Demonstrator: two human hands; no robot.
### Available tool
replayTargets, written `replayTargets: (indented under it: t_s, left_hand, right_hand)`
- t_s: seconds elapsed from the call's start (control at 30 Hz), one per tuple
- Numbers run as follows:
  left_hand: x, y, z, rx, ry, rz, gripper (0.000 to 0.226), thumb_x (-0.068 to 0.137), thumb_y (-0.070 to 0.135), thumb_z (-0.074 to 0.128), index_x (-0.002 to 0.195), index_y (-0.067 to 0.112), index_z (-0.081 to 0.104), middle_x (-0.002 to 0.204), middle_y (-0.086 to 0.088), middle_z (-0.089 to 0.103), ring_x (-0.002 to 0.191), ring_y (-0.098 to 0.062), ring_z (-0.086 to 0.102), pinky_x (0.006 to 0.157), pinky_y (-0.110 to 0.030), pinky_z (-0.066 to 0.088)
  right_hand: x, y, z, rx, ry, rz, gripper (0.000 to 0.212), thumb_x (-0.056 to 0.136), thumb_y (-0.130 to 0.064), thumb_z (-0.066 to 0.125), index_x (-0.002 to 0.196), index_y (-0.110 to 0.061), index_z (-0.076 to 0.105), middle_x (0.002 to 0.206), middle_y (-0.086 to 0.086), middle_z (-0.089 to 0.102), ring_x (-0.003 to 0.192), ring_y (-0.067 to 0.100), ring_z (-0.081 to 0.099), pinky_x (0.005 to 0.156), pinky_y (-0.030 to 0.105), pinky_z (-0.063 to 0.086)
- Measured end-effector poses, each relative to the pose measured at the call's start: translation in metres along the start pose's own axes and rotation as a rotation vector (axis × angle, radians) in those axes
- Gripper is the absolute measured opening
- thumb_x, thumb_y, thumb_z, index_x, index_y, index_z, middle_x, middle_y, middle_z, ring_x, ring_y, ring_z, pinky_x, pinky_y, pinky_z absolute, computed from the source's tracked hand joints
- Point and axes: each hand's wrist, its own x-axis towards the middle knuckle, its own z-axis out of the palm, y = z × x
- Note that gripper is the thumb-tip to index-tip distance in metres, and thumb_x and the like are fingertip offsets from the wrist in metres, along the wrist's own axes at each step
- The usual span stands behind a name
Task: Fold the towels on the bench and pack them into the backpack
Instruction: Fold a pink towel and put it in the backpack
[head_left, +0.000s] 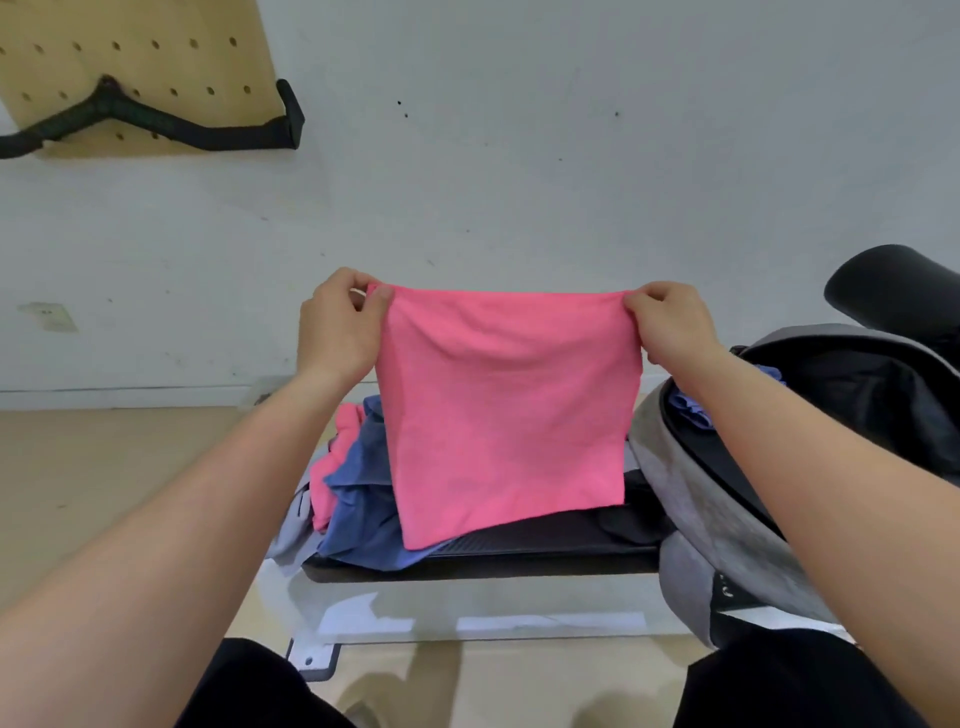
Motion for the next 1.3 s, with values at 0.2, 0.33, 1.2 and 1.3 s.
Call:
replayTargets:
  t_s: [0.2,0.33,1.2,1.3]
  left_hand:
    - [0.021,0.014,0.004,0.041,0.021,0.021,0.019,0.094,0.033,0.059,0.095,0.017,0.067,0.092,0.004,0.064,0.083,-0.015,0.058,0.075,-0.025,0.039]
    - [0.02,0.012,0.012,-0.037,-0.06,-0.049,0.021,0.099,0.029,0.052,0.103,0.012,0.062,0.101,0.003,0.059,0.088,-0.016,0.054,0.077,-0.028,0.04]
    - [0.013,-0.06,0.049,-0.003,-0.204,-0.138,0.009,0.092,0.026,0.063,0.088,0.018,0.065,0.081,-0.003,0.069,0.061,-0.026,0.068,0.062,-0.032,0.052]
    - [-0.017,-0.051,0.031,-0.189,-0.274,-0.168,0.006,0.097,0.015,0.061,0.092,0.012,0.062,0.079,-0.006,0.065,0.046,-0.017,0.066,0.045,-0.025,0.048]
  right_hand:
    - [0.018,-0.02,-0.006,0.069,0.018,-0.054,0.027,0.083,-0.022,0.054,0.06,-0.018,0.04,0.056,-0.003,0.024,0.053,0.014,0.022,0.049,0.029,0.016]
    - [0.024,-0.016,-0.006,0.137,-0.062,-0.011,0.025,0.09,-0.018,0.046,0.066,-0.022,0.038,0.062,-0.004,0.026,0.057,0.013,0.023,0.052,0.03,0.016]
    - [0.019,0.049,0.038,0.042,-0.199,0.097,0.02,0.09,-0.012,0.053,0.076,-0.016,0.066,0.059,0.0,0.054,0.05,0.016,0.043,0.049,0.026,0.037]
    - [-0.005,0.044,0.023,0.201,-0.264,0.166,0.017,0.091,-0.007,0.049,0.087,-0.004,0.065,0.065,0.01,0.059,0.044,0.018,0.047,0.046,0.025,0.044]
